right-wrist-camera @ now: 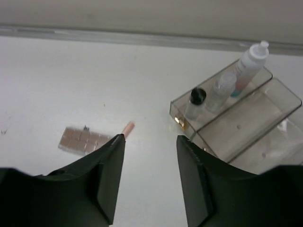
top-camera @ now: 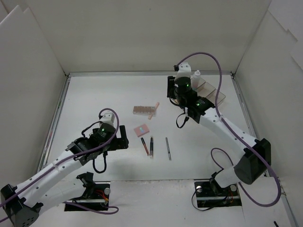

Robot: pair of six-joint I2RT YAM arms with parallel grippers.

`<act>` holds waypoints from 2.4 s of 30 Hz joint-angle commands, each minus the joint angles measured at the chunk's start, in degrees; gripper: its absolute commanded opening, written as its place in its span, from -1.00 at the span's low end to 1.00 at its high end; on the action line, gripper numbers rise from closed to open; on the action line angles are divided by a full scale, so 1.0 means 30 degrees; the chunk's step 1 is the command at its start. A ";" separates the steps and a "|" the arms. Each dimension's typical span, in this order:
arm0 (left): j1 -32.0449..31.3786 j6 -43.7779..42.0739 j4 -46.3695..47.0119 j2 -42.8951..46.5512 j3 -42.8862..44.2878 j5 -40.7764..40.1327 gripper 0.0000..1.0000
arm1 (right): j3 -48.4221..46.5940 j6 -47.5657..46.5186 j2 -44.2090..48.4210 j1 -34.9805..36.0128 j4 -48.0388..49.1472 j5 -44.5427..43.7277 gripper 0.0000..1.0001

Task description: Organize the makeup

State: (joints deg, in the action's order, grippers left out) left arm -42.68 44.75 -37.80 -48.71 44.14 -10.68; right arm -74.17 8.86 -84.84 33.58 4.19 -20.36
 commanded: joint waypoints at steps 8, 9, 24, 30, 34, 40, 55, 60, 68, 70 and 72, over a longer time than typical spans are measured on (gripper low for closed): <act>0.0688 -0.1556 0.1086 -0.1985 0.1342 0.0569 0.99 | 0.4124 0.6296 0.3257 0.2222 -0.9153 0.1949 -0.23; 0.0690 -0.1674 0.1145 -0.2045 0.1341 0.0629 0.99 | 0.4360 0.6593 0.3405 0.2369 -0.9362 0.2417 -0.23; 0.1452 -0.2788 0.2200 -0.2573 0.0609 0.2299 0.99 | 0.6090 0.9379 -0.0722 0.4685 -0.9394 0.4940 -0.30; 0.2036 -0.3139 0.1908 -0.1724 0.0200 0.2417 0.99 | 0.6677 0.9380 -0.1954 0.4713 -0.8632 0.4765 -0.31; 0.2563 -0.3315 0.1820 -0.1372 0.0024 0.2562 0.99 | 0.6735 0.9146 -0.2774 0.4714 -0.8252 0.5203 -0.34; 0.3178 -0.3433 0.1907 -0.1430 0.0081 0.3089 0.99 | 0.7496 0.9467 -0.3742 0.4655 -0.6934 0.6112 -0.46; 0.4878 -0.4107 0.1438 -0.1430 0.1283 0.4291 0.99 | 0.6270 1.0343 0.2051 0.0470 -0.7135 0.3420 -1.00; 0.5492 -0.4078 0.1497 -0.1254 0.1254 0.4701 0.99 | 0.3814 1.1516 0.2441 -0.2928 -0.7166 0.3358 -1.00; 0.5876 -0.3843 0.1089 -0.1020 0.1048 0.4760 0.99 | -0.0725 1.2719 -0.1804 -0.7499 -0.7079 0.4588 -1.00; 0.6050 -0.3669 0.0883 -0.0787 0.0961 0.4731 0.99 | -0.1668 1.2661 -0.3206 -0.8288 -0.7079 0.4939 -1.00; 0.6051 -0.3580 0.0736 -0.0465 0.0815 0.4585 0.99 | -0.2899 1.2690 -0.4437 -0.8732 -0.7108 0.5233 -1.00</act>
State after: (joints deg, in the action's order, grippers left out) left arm -25.08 33.45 -35.24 -51.88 44.77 3.20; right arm -77.91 45.32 -95.02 8.99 -17.41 -5.69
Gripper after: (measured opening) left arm 0.996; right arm 0.073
